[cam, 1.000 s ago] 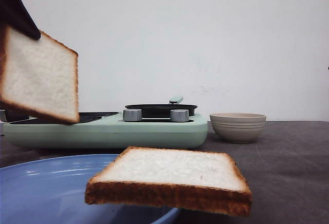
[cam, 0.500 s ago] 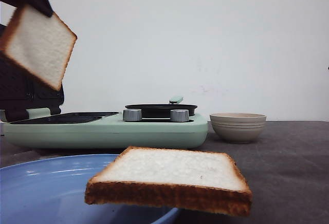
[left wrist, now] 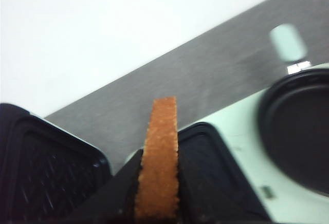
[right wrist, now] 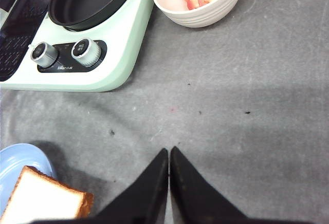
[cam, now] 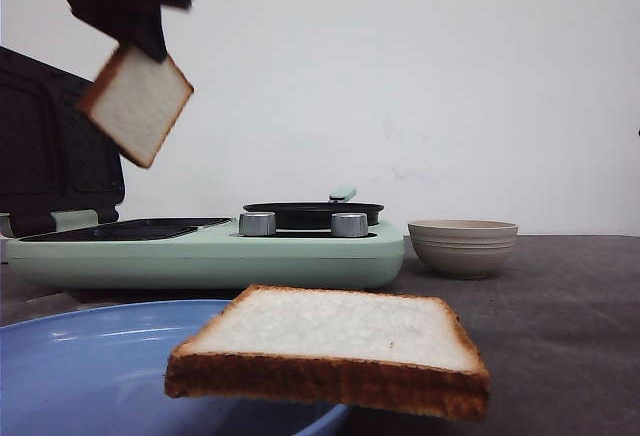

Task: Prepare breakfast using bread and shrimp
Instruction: 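Carry the bread with the left gripper over the grill plate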

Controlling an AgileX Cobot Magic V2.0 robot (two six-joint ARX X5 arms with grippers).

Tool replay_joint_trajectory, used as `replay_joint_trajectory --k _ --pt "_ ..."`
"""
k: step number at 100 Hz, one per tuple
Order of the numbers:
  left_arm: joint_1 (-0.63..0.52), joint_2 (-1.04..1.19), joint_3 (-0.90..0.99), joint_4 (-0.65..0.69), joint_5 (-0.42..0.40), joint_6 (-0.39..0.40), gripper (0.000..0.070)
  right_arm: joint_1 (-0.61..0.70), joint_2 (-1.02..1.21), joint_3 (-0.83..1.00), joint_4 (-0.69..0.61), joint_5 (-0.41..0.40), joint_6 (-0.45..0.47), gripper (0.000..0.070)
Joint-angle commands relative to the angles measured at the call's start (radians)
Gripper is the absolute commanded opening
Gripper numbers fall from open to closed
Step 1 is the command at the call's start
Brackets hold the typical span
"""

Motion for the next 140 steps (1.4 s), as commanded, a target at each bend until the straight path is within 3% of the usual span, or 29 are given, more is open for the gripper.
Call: replay_joint_trajectory --k 1,37,75,140 --pt "0.000 0.058 0.051 0.022 -0.023 0.093 0.0004 0.004 0.005 0.012 0.008 -0.003 -0.012 0.0000" --pt "0.013 0.264 0.151 0.119 -0.106 0.296 0.0004 0.004 0.005 0.012 0.008 -0.003 -0.025 0.0000" --pt "0.034 0.332 0.151 0.191 -0.116 0.314 0.0004 0.004 0.005 0.012 -0.002 -0.003 -0.035 0.0000" --pt "0.061 0.349 0.151 0.206 -0.038 0.317 0.0004 0.004 0.005 0.012 -0.014 -0.003 -0.039 0.0000"
